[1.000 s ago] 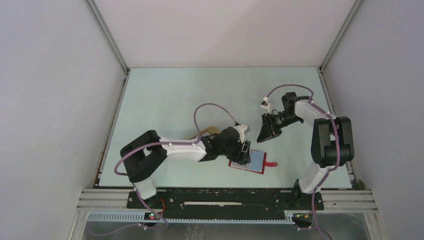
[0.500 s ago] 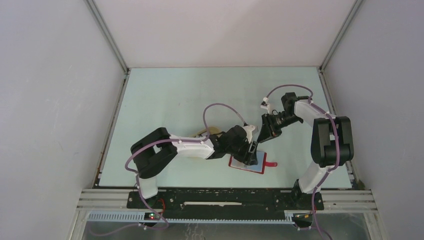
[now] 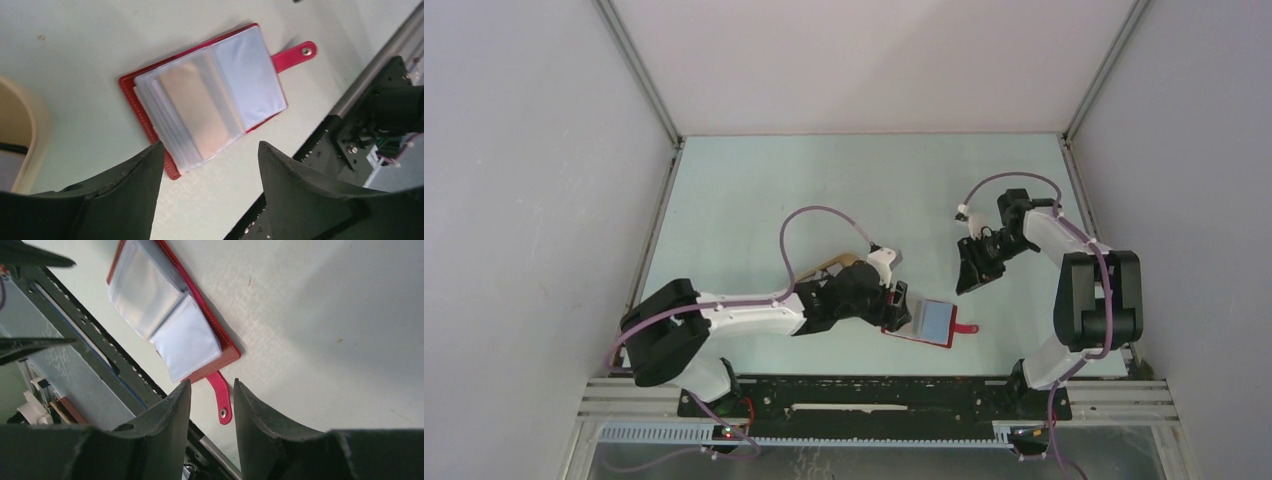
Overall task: Put the credit cards into the card holder
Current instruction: Turn over the card slot in the card holder, then close the card holder at the center of the board.
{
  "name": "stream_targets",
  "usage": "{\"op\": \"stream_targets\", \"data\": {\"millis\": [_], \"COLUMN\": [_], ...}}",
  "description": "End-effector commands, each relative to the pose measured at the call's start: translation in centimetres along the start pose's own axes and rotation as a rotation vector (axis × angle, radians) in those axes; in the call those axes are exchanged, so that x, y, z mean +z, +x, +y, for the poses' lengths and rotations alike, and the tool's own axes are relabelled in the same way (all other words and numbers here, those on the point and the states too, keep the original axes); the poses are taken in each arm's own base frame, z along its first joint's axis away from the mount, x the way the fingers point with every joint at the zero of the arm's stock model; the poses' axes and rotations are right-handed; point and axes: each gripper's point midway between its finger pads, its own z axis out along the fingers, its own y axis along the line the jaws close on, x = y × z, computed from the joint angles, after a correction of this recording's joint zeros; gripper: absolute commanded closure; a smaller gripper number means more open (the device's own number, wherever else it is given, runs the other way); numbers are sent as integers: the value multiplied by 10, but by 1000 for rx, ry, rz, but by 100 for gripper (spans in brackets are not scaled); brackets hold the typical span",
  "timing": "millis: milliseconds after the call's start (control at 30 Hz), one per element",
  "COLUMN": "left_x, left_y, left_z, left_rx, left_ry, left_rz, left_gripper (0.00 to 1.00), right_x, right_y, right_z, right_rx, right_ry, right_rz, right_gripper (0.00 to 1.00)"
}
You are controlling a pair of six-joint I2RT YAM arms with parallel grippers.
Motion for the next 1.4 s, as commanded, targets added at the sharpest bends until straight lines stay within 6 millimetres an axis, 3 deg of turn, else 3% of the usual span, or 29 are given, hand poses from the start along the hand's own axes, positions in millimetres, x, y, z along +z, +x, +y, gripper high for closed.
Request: {"op": "stream_targets", "data": {"millis": [0,200,600,733,833,900,1000,1167,1367], "left_x": [1,15,21,18,14,12,13,11,0], "left_y": [12,21,26,25,23,22,21,16,-7], "left_z": [22,28,26,26,28,28,28,26,22], "left_rx": [-43,-109,-153,-163,-164,-164,-164,-169,-160], "left_ry": [-95,-145,-125,-122,-126,-128,-123,-100,-37], "left_rz": [-8,36,36,19,2,-7,-16,-52,-151], "left_gripper": [24,22,23,23,23,23,23,23,22], "right_x": [9,14,22,31,35,36,33,9,-35], "right_y": [21,32,85,91,94,94,88,51,-5], "right_z": [-11,-27,-22,-19,-16,-15,-15,-17,-23], "right_rx": [-8,54,-32,-27,-26,-23,-25,-75,-224], "right_ry": [43,63,82,60,31,28,35,95,267], "right_rz": [97,148,358,393,410,415,397,252,78], "right_gripper": [54,54,53,53,57,70,98,100,100]}}
